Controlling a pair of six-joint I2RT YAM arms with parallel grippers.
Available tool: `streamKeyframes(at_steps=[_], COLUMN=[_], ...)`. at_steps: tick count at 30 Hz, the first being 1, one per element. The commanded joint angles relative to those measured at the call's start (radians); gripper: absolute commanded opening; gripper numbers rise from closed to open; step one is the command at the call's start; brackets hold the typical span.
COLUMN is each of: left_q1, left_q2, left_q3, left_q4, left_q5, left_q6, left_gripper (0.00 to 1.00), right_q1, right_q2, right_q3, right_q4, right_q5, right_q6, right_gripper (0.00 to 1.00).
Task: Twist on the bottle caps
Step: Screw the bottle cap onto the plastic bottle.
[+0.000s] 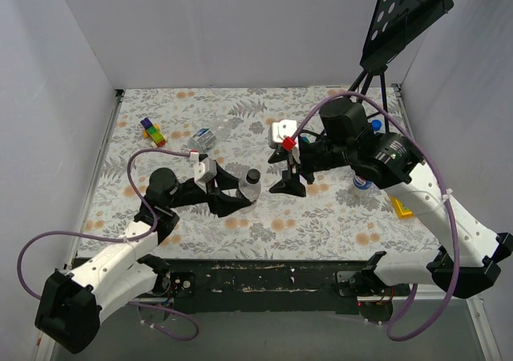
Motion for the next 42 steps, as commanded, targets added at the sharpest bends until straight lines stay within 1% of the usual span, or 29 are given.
streamKeyframes(at_steps=[1, 3, 9, 17, 25, 31, 34, 36, 38, 41, 42], left_q1=[0.002, 0.002, 0.0, 0.0, 0.0, 0.0, 0.0, 0.0, 0.0, -0.001, -0.007], left_q2=[0.035, 0.048, 0.046, 0.045, 0.047, 0.049, 0.044, 0.035, 0.018, -0.025, -0.036], left_q3=[0.047, 0.056, 0.059, 0.059, 0.059, 0.058, 0.056, 0.047, 0.035, 0.036, 0.045], left_q4=[-0.016, -0.033, -0.046, -0.044, -0.029, -0.012, -0.004, 0.014, 0.04, 0.039, 0.024], left_q5=[0.112, 0.13, 0.147, 0.155, 0.163, 0.169, 0.163, 0.137, 0.091, -0.039, -0.114], left_q6=[0.008, 0.014, 0.023, 0.023, 0.012, 0.002, -0.003, -0.005, -0.008, 0.021, 0.043], left_gripper=[0.0, 0.0, 0.0, 0.0, 0.0, 0.0, 0.0, 0.0, 0.0, 0.0, 0.0], right_q1=[-0.002, -0.003, -0.003, -0.003, -0.003, -0.003, -0.003, -0.003, -0.002, 0.001, 0.004], right_q2=[0.039, 0.068, 0.149, 0.215, 0.24, 0.256, 0.261, 0.267, 0.278, 0.292, 0.289], right_q3=[0.099, 0.132, 0.201, 0.235, 0.233, 0.241, 0.242, 0.241, 0.245, 0.256, 0.247], right_q4=[-0.005, -0.02, -0.094, -0.171, -0.185, -0.197, -0.197, -0.194, -0.191, -0.179, -0.16], right_q5=[-0.057, -0.082, -0.166, -0.191, -0.205, -0.214, -0.208, -0.194, -0.16, -0.072, -0.039], right_q6=[-0.08, -0.105, -0.165, -0.205, -0.212, -0.216, -0.208, -0.185, -0.136, -0.032, 0.007], right_gripper=[0.76, 0.76, 0.7, 0.61, 0.47, 0.44, 0.34, 0.28, 0.25, 0.15, 0.11])
